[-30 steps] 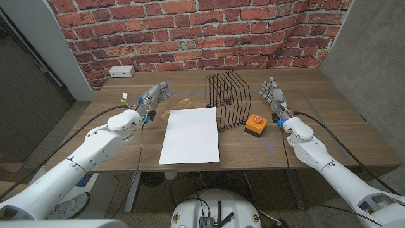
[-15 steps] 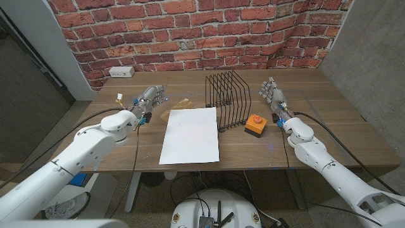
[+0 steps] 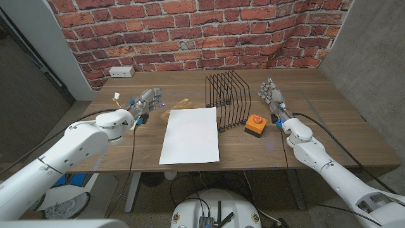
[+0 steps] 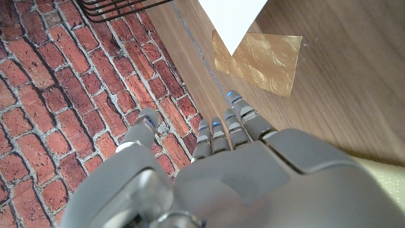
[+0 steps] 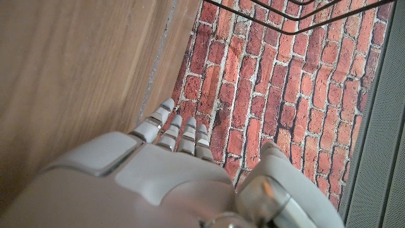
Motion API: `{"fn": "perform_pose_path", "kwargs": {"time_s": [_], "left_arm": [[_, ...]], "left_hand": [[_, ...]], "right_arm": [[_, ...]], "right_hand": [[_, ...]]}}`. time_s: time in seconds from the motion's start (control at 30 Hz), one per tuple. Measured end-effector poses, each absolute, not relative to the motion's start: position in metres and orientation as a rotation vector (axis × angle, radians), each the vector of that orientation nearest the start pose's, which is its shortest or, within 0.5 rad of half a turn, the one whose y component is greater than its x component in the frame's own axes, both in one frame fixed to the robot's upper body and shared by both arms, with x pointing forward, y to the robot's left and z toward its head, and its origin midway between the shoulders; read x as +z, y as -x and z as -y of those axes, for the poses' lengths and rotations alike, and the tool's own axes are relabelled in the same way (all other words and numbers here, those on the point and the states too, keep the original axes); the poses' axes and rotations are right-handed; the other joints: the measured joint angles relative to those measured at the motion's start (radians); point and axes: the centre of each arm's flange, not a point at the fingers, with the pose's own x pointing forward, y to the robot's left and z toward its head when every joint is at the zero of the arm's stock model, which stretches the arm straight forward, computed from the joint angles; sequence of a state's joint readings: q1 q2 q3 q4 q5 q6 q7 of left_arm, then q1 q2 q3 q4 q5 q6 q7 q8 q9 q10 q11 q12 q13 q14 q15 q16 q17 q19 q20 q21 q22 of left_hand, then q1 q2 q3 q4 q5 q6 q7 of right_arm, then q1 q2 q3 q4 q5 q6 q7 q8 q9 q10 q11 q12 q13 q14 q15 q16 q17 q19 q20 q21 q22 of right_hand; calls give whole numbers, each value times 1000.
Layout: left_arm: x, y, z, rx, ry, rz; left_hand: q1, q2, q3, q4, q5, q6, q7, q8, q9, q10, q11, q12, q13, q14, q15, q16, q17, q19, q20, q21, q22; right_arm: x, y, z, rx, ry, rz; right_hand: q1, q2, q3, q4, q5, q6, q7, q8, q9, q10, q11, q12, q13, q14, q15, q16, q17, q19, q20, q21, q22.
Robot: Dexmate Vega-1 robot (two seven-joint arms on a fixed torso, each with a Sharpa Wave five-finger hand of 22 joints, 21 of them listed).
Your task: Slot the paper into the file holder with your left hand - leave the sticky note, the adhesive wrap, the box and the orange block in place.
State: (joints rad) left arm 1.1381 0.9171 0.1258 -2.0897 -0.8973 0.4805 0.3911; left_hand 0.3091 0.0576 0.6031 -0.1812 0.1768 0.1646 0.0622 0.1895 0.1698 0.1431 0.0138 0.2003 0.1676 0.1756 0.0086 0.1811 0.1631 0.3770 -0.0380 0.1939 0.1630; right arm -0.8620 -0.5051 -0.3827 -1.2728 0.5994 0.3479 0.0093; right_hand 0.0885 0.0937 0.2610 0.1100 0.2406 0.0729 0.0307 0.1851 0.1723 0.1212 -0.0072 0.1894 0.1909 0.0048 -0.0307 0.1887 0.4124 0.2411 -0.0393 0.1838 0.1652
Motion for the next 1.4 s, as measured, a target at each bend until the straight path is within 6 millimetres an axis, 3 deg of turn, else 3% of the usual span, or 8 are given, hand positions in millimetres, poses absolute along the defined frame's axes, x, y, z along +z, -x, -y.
{"fn": "perform_pose_path", "kwargs": {"time_s": [0.13, 0.3, 0.57, 0.9, 1.27, 1.4], "left_arm": [[-5, -532, -310, -53, -159, 163], [6, -526, -310, -62, -176, 141], [9, -521, -312, -76, -186, 83], [9, -516, -313, -83, -174, 18], [6, -510, -311, -92, -147, -56], [3, -508, -310, -101, -133, -89]], "left_hand": [[12, -12, 1, -1, 0, 5, 5, 0, 0, 10, 0, 0, 0, 24, 7, 0, 0, 3, 13, 0, 0], [22, -22, 1, -1, 0, 5, 5, 0, 0, 17, 1, -5, 2, 46, 11, 4, 0, -8, 24, -8, 0], [35, -35, -13, 2, 0, 16, 42, -5, 0, 42, 49, -8, 3, 49, 33, 0, 0, -20, 27, -15, 0], [40, -48, -23, 3, 0, 52, 78, 0, 0, 74, 80, -8, 3, 71, 55, 0, 0, -9, 38, -15, 0], [44, -60, -27, 7, 0, 74, 79, 0, 5, 104, 99, -4, 2, 110, 63, 1, 0, 17, 63, -8, 0], [49, -65, -27, 7, 0, 87, 81, 0, 5, 124, 93, 0, 4, 129, 55, 4, 0, 42, 67, 0, 0]], "right_arm": [[-46, -651, 290, 183, -3, 604], [-48, -651, 290, 178, -6, 601], [-50, -650, 292, 166, -14, 600], [-51, -651, 293, 155, -21, 598], [-51, -652, 295, 148, -25, 600], [-52, -652, 295, 146, -26, 599]], "right_hand": [[0, 0, 0, 0, 0, 0, 0, 0, 0, 0, 0, 0, 0, 0, 0, 0, 0, 0, 0, 0, 0], [0, 0, 0, 0, 0, 0, 0, 0, 0, 0, 0, 0, 0, 3, 3, 4, -5, 1, -1, 0, 0], [0, 0, 0, 0, 0, 5, 5, 0, 0, 5, 6, 0, 0, 9, 3, 4, -9, 7, 0, 0, 0], [-4, 4, 4, 4, 0, 5, 5, 0, 0, 13, 2, 0, 0, 12, 6, 8, -14, 16, -2, 5, 0], [-4, 4, 4, 4, 0, 11, 11, 0, 0, 15, 4, 0, 0, 12, 6, 8, -18, 22, 4, 5, 0], [-4, 4, 4, 4, 0, 11, 11, 0, 2, 18, 7, 0, 0, 12, 6, 8, -22, 22, 4, 5, 0]]}}
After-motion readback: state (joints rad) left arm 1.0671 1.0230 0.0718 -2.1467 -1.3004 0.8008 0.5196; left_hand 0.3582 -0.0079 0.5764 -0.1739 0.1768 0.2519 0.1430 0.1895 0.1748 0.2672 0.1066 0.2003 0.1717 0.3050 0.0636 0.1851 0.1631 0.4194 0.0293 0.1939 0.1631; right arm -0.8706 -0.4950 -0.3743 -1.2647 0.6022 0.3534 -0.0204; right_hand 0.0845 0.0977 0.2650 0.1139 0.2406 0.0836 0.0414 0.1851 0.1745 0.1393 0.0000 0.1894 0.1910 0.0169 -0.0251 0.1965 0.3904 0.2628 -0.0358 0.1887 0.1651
